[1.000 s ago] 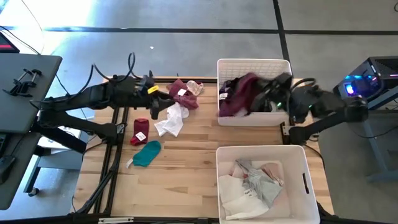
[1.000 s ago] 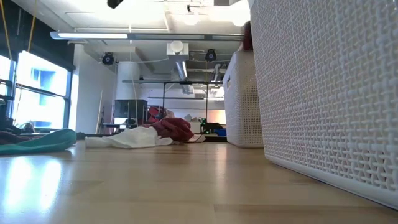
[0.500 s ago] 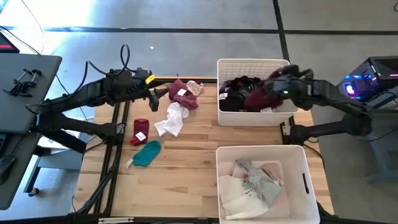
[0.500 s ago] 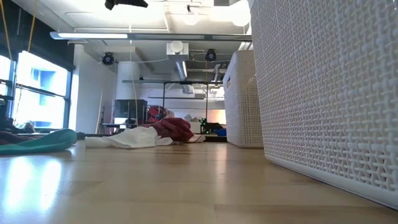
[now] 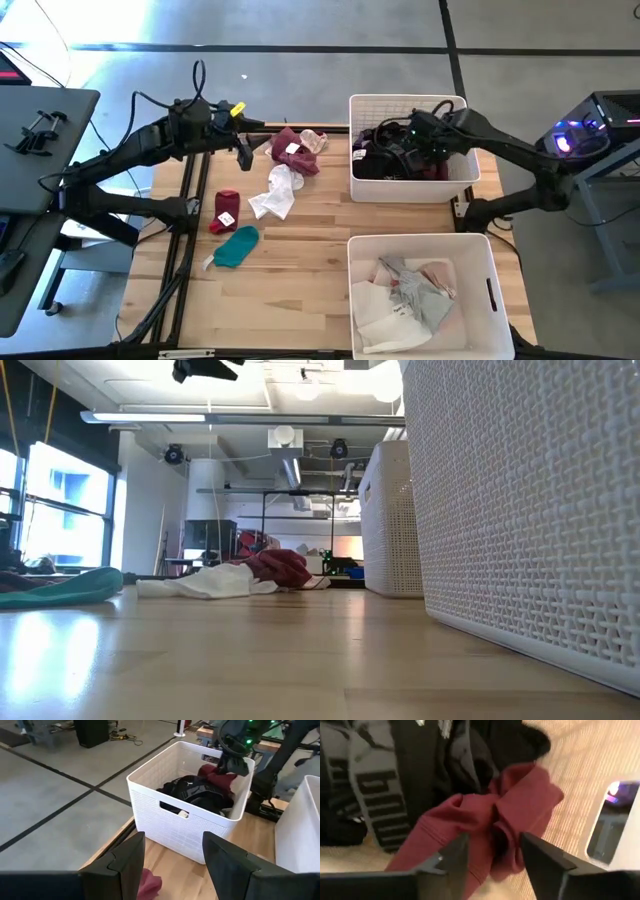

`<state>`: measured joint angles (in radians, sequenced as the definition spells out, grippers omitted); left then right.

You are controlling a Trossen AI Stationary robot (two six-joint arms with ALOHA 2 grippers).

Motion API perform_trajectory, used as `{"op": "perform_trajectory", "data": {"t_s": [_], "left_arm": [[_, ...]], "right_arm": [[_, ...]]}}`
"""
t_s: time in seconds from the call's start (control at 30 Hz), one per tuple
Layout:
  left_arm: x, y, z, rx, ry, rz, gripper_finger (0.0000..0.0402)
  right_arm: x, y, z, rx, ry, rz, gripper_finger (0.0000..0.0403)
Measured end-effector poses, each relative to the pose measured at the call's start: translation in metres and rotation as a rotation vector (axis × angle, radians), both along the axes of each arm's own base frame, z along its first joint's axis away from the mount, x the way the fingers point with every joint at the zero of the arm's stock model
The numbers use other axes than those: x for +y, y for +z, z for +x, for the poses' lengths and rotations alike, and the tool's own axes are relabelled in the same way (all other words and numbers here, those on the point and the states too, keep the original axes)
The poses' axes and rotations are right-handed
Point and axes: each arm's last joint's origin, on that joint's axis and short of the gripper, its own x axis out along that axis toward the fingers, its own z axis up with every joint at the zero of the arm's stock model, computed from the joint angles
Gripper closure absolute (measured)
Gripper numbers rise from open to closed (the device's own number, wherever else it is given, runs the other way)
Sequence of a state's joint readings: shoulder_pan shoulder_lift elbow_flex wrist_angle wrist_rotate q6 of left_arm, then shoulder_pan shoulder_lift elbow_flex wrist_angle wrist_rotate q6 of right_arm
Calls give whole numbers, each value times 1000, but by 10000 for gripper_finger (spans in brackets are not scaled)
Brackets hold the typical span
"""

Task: Sort clothes
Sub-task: Put the red shirt into the top bin, then put the red sock into the top bin

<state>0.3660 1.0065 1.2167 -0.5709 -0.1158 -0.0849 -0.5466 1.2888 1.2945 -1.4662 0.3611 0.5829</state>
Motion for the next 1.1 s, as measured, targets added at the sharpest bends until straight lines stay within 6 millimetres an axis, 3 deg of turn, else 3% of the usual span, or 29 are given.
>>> {"op": "perform_trajectory", "data": {"t_s": [0.23, 0.4, 0.53, 0.7, 0.87, 1.1], "left_arm": [[7, -1, -3, -9, 15, -42, 216], [21, -15, 2, 45, 96, -190, 216], [41, -47, 17, 225, 185, -340, 216], [53, -101, 24, 676, 235, -531, 216], [44, -146, 16, 1058, 245, -694, 216], [23, -212, -7, 1234, 204, -761, 216]], "right_arm": [[6, 11, -8, -159, -143, -21, 222], [18, 29, 22, -502, -74, -178, 222], [34, 47, 58, -774, 62, -312, 222], [62, 60, 91, -968, 235, -388, 222], [85, 56, 109, -996, 313, -401, 222], [109, 48, 120, -985, 308, -422, 222]]}}
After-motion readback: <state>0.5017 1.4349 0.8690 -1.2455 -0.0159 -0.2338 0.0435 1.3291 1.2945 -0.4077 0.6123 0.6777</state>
